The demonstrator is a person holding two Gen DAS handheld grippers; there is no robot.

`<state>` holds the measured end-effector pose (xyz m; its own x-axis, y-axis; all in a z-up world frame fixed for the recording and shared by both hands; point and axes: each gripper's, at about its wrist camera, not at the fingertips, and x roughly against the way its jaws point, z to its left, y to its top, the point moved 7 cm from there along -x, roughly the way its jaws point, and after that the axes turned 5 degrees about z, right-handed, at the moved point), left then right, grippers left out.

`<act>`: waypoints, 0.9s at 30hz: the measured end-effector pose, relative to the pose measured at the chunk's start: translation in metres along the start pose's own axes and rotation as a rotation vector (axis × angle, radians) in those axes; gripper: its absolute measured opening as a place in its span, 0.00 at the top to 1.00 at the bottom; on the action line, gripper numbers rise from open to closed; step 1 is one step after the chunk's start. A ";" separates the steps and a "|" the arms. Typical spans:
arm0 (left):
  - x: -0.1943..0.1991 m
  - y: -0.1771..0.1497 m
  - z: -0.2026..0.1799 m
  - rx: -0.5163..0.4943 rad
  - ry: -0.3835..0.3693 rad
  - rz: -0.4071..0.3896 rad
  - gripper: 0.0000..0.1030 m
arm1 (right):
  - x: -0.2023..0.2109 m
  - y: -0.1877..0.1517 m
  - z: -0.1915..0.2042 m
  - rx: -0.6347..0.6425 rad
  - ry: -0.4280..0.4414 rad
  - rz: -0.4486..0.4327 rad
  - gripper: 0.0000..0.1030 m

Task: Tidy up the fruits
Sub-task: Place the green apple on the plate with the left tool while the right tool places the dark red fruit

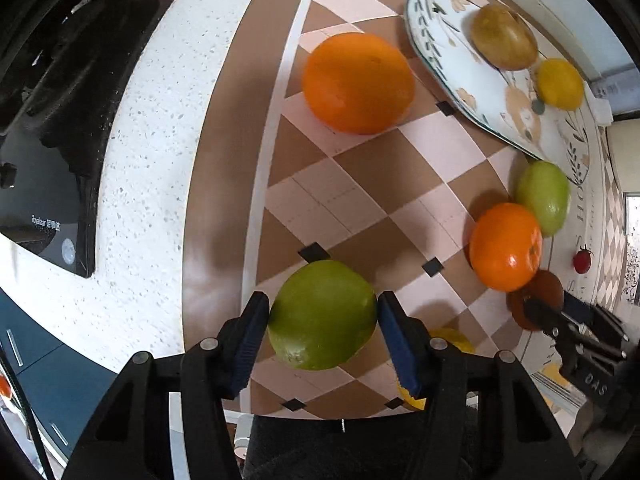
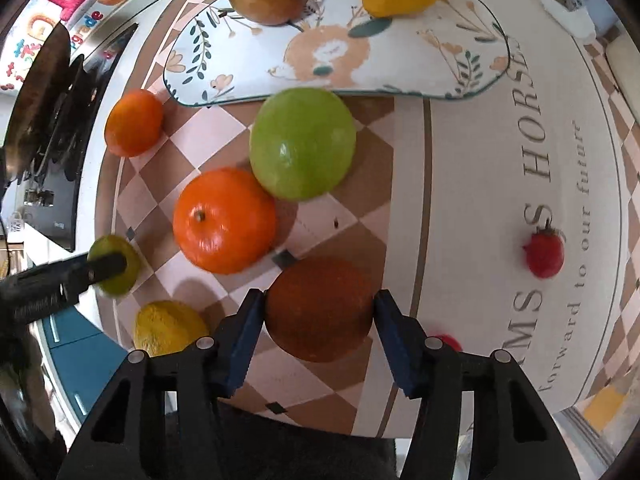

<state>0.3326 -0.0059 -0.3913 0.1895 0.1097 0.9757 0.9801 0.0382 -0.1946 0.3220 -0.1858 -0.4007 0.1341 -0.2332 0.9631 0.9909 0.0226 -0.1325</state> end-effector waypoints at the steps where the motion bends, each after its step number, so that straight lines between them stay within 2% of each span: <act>1: 0.000 0.000 0.001 0.006 -0.008 0.001 0.47 | 0.000 0.000 -0.001 -0.008 0.005 0.000 0.43; 6: -0.010 0.001 0.011 0.001 0.007 0.062 0.46 | -0.001 0.004 -0.008 -0.049 0.034 0.014 0.42; 9: -0.019 0.001 0.016 0.009 -0.010 0.093 0.46 | -0.006 0.006 -0.004 -0.051 0.037 0.019 0.42; 18: -0.016 0.007 0.019 0.010 -0.015 0.057 0.49 | -0.021 0.009 -0.006 -0.067 0.069 0.074 0.41; 21: -0.010 0.012 0.017 0.038 -0.076 0.055 0.49 | -0.021 0.007 -0.005 -0.065 0.068 0.071 0.41; 24: -0.011 0.015 0.022 0.061 -0.106 0.065 0.48 | -0.020 0.007 -0.006 -0.060 0.062 0.076 0.41; 27: -0.014 0.018 0.019 0.034 -0.079 0.062 0.49 | -0.020 0.006 -0.006 -0.052 0.062 0.075 0.42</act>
<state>0.3462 0.0118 -0.4098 0.2435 0.1904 0.9510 0.9638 0.0622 -0.2592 0.3254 -0.1865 -0.4216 0.2056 -0.2925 0.9339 0.9761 -0.0074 -0.2172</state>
